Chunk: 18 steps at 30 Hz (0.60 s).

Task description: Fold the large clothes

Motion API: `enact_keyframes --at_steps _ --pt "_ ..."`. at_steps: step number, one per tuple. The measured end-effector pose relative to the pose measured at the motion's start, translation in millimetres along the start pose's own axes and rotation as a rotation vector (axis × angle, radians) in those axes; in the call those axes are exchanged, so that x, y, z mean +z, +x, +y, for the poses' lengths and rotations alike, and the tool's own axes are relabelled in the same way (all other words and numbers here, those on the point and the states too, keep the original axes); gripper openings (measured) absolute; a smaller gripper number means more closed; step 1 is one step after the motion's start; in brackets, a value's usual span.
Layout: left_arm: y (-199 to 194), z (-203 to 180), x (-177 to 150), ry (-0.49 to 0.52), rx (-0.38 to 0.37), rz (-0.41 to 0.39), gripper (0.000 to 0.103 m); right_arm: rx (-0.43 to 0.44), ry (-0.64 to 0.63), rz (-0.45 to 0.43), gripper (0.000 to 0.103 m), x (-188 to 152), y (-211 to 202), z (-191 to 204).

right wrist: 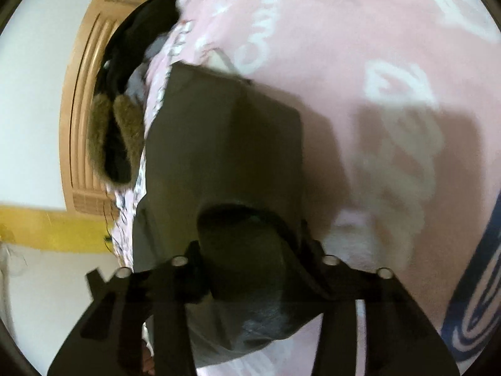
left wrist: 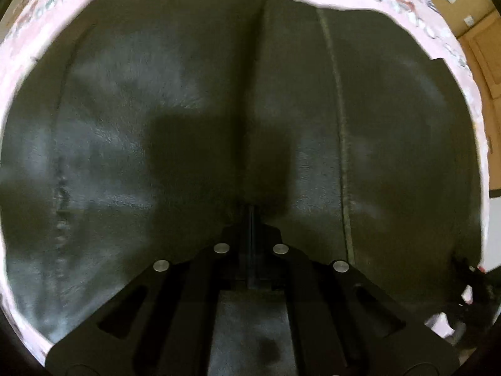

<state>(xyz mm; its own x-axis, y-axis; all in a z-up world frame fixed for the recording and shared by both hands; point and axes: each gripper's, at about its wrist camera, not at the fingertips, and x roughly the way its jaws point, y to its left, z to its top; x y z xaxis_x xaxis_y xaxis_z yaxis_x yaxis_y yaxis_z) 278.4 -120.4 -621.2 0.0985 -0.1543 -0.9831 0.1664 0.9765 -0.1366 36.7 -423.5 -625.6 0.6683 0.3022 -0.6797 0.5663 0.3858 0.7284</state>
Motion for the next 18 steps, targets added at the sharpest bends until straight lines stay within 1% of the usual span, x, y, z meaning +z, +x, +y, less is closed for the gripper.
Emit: enact_keyframes --at_steps 2,5,7,8,9,11,13,15,16,17,18 --pt "6 0 0 0.004 0.009 -0.017 0.0 0.011 -0.053 0.008 0.029 0 -4 16" --pt "8 -6 0 0.04 0.042 -0.024 0.0 0.008 -0.138 0.006 0.023 0 -10 42" --pt "7 -5 1 0.024 0.03 -0.015 0.0 -0.015 -0.199 -0.011 0.02 -3 -14 63" --pt "5 -1 3 -0.004 0.012 -0.005 0.0 -0.019 -0.221 -0.015 0.02 -6 -16 70" --pt "1 -6 3 -0.019 0.001 -0.003 0.0 -0.014 -0.248 -0.017 0.019 -8 -18 79" --pt "-10 1 3 -0.047 -0.026 -0.009 0.0 -0.021 -0.338 -0.026 0.019 -15 -21 103" --pt "-23 5 0 -0.065 -0.072 -0.023 0.0 -0.022 -0.409 -0.03 0.018 -21 -22 122" --pt "-38 9 -8 -0.105 -0.172 -0.025 0.0 -0.019 -0.455 -0.028 0.018 -26 -22 135" --pt "-42 8 -13 -0.125 -0.228 -0.013 0.0 -0.023 -0.481 -0.027 0.018 -29 -21 142" --pt "-41 6 -19 -0.133 -0.259 -0.003 0.0 -0.023 -0.493 -0.025 0.018 -31 -21 145" --pt "-38 0 -26 -0.133 -0.27 0.009 0.0 -0.023 -0.505 -0.023 0.018 -32 -21 147"
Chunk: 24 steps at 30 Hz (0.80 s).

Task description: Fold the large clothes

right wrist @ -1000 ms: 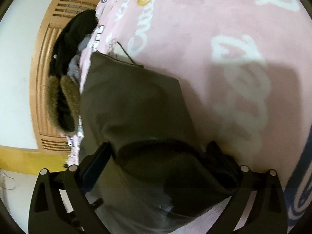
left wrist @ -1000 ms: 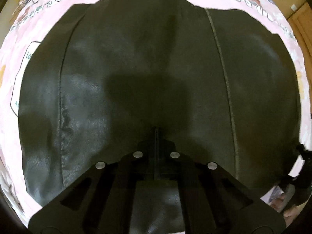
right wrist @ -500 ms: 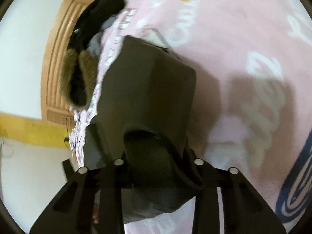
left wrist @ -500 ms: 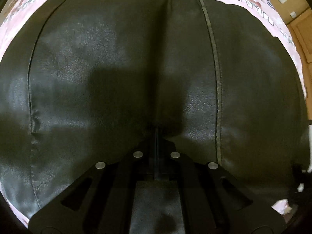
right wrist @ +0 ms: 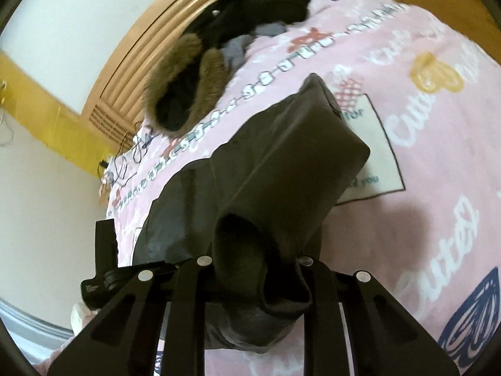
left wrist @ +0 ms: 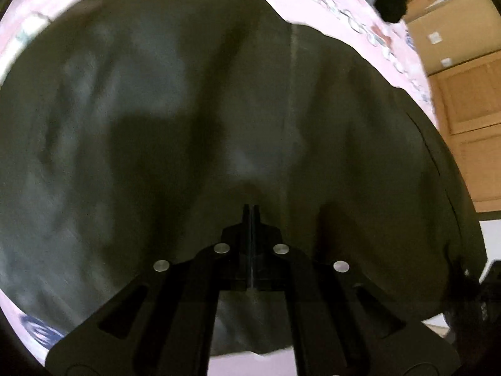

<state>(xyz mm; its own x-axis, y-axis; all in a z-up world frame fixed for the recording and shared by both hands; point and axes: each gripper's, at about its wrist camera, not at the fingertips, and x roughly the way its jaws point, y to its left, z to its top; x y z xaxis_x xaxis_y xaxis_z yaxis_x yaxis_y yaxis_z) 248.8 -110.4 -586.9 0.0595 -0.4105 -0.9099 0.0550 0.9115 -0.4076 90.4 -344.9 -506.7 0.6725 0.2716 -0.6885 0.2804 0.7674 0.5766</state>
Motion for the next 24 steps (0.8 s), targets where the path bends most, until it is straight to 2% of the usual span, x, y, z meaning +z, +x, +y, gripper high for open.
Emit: enact_keyframes --at_steps 3,5,7,13,15,17,19,21,24 --pt "37 3 -20 -0.032 0.007 0.063 0.0 0.001 -0.062 0.009 0.018 0 -1 13" --pt "54 10 -25 -0.061 -0.018 0.049 0.0 0.009 -0.115 0.027 0.018 -1 1 25" --pt "53 12 -23 -0.098 -0.042 0.057 0.0 0.002 -0.184 0.042 0.018 -5 4 40" --pt "19 4 -41 -0.087 -0.138 0.048 0.0 0.034 -0.288 0.066 0.018 -5 7 64" --pt "45 2 -53 -0.112 -0.16 0.11 0.0 0.048 -0.315 0.079 0.018 -6 8 70" --pt "63 12 -57 -0.148 -0.184 0.115 0.0 0.057 -0.362 0.115 0.018 -12 15 80" --pt "69 22 -53 -0.224 -0.246 0.142 0.0 0.058 -0.428 0.137 0.018 -22 19 91" --pt "60 17 -53 -0.181 -0.244 0.144 0.0 0.083 -0.478 0.143 0.018 -26 19 103" --pt "28 18 -57 -0.152 -0.267 0.102 0.0 0.116 -0.551 0.162 0.018 -30 21 122"
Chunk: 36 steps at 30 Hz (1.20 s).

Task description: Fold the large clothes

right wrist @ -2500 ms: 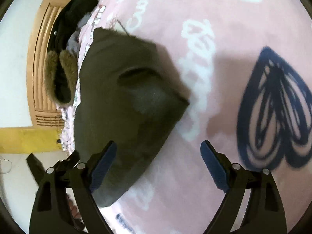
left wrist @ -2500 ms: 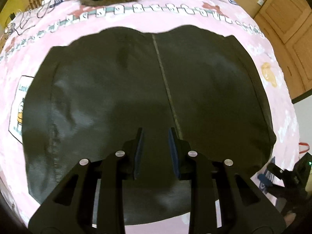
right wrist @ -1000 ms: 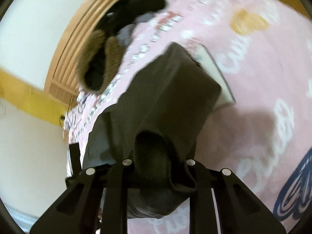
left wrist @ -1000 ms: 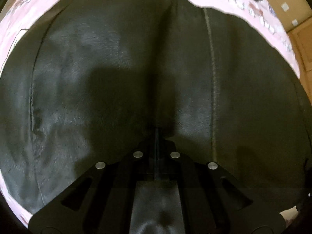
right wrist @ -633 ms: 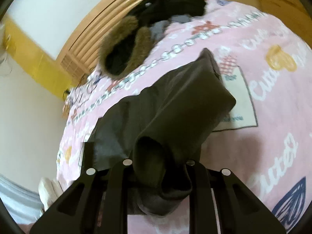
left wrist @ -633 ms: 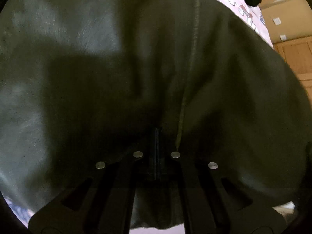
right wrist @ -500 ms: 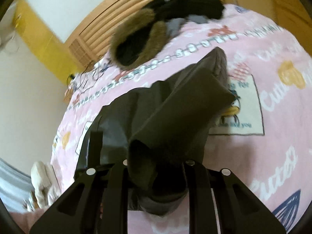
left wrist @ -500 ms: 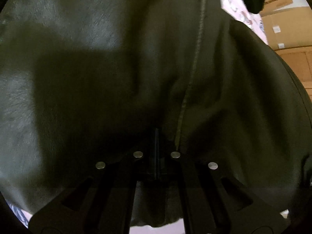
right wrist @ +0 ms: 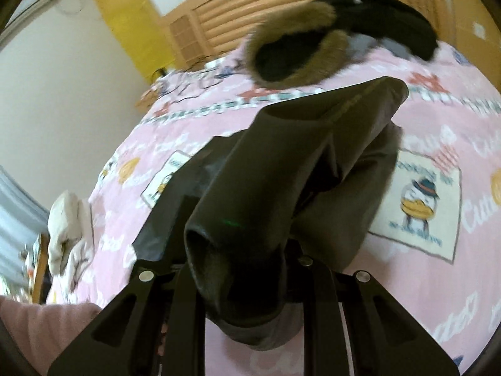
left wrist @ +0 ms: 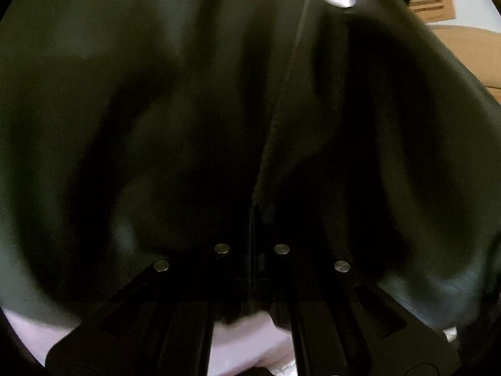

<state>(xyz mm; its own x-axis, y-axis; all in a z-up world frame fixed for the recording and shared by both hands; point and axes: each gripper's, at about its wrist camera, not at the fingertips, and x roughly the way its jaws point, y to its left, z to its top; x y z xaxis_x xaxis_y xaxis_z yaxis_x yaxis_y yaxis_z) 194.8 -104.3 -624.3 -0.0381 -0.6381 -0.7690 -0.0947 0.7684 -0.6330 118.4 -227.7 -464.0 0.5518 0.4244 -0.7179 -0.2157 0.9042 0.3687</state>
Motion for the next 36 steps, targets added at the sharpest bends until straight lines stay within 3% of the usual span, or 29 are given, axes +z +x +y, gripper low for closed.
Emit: enact_keyframes --at_steps 2,4,6,7,8,13,18,24,28,31,32,35,36 --pt "-31 1 -3 0.022 0.036 -0.061 0.0 0.016 -0.045 0.016 0.018 2 6 12" --pt "-65 7 -4 0.067 0.139 -0.141 0.0 0.027 -0.105 0.036 0.018 3 12 26" --pt "-79 17 -2 0.107 0.27 -0.18 0.0 0.045 -0.145 0.052 0.018 3 18 38" --pt "-81 30 1 0.097 0.294 -0.173 0.0 0.058 -0.161 0.06 0.018 2 21 45" --pt "-80 41 5 0.075 0.287 -0.158 0.0 0.068 -0.173 0.066 0.018 1 24 51" --pt "-50 90 19 -0.091 0.109 -0.069 0.0 0.125 -0.242 0.106 0.018 -9 46 92" --pt "-76 88 12 -0.156 -0.003 -0.076 0.0 0.125 -0.308 0.155 0.018 -24 74 127" --pt "-159 81 6 -0.083 0.088 -0.203 0.0 0.07 -0.349 0.195 0.018 -35 105 141" --pt "-204 78 21 -0.011 0.03 -0.281 0.0 0.009 -0.437 0.219 0.02 -61 135 156" --pt "-217 73 69 0.047 0.014 -0.299 0.0 -0.02 -0.469 0.226 0.034 -78 149 165" --pt "-220 74 64 0.055 0.027 -0.288 0.0 -0.017 -0.469 0.223 0.044 -83 149 166" --pt "-204 93 82 0.057 0.081 -0.19 0.0 0.015 -0.46 0.207 0.071 -85 142 170" --pt "-190 95 85 0.066 0.121 -0.154 0.0 0.018 -0.447 0.204 0.073 -83 137 170"
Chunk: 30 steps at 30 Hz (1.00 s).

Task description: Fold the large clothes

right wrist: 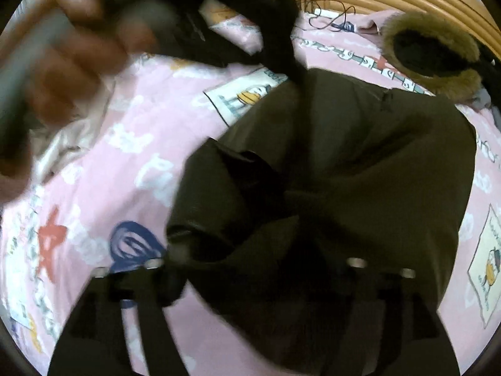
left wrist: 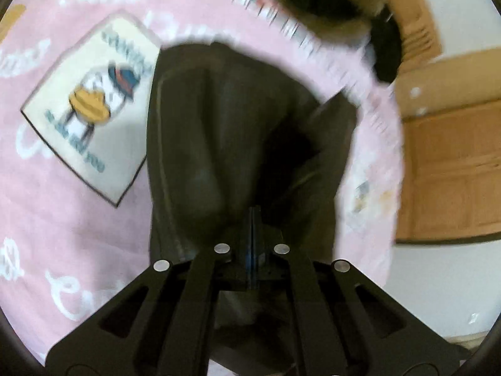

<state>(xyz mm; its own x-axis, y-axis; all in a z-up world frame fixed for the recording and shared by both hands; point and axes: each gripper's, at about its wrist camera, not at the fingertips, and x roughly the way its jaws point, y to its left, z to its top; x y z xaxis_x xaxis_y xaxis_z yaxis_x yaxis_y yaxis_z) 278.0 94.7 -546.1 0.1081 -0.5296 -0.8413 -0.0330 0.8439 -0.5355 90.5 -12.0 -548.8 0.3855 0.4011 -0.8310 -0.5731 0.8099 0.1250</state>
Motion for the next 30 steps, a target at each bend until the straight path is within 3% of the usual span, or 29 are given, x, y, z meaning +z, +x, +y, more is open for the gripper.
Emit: enact_keyframes --at_steps 4,5,8,11,14,16,18,22,23,26,30 --pt "26 8 -7 0.008 0.041 0.052 0.0 0.054 0.152 0.032 0.078 10 -29 -26" --pt "27 11 -10 0.003 0.039 0.049 0.0 0.087 0.245 0.032 0.084 13 -41 -44" --pt "28 18 -16 -0.009 0.033 0.04 0.0 0.111 0.457 -0.016 0.087 27 -73 -92" --pt "30 18 -20 0.003 0.051 0.025 0.0 -0.011 0.539 -0.048 0.089 56 -84 -127" --pt "30 13 -22 0.016 0.077 0.007 0.0 -0.155 0.537 -0.036 0.089 92 -66 -145" --pt "32 10 -24 0.028 0.099 -0.009 0.0 -0.246 0.507 0.008 0.089 114 -37 -150" --pt "34 10 -25 0.027 0.105 -0.022 0.0 -0.28 0.487 0.062 0.089 127 -9 -153" --pt "35 20 -26 -0.01 0.071 -0.04 0.0 -0.394 0.416 0.206 0.089 134 46 -147" --pt "35 21 -27 -0.017 0.064 -0.043 0.0 -0.416 0.407 0.232 0.085 133 57 -147" --pt "37 26 -28 -0.033 0.048 -0.052 0.0 -0.448 0.408 0.282 0.06 120 72 -151" --pt "40 27 -27 -0.028 0.049 -0.052 0.0 -0.443 0.401 0.31 0.043 109 79 -157"
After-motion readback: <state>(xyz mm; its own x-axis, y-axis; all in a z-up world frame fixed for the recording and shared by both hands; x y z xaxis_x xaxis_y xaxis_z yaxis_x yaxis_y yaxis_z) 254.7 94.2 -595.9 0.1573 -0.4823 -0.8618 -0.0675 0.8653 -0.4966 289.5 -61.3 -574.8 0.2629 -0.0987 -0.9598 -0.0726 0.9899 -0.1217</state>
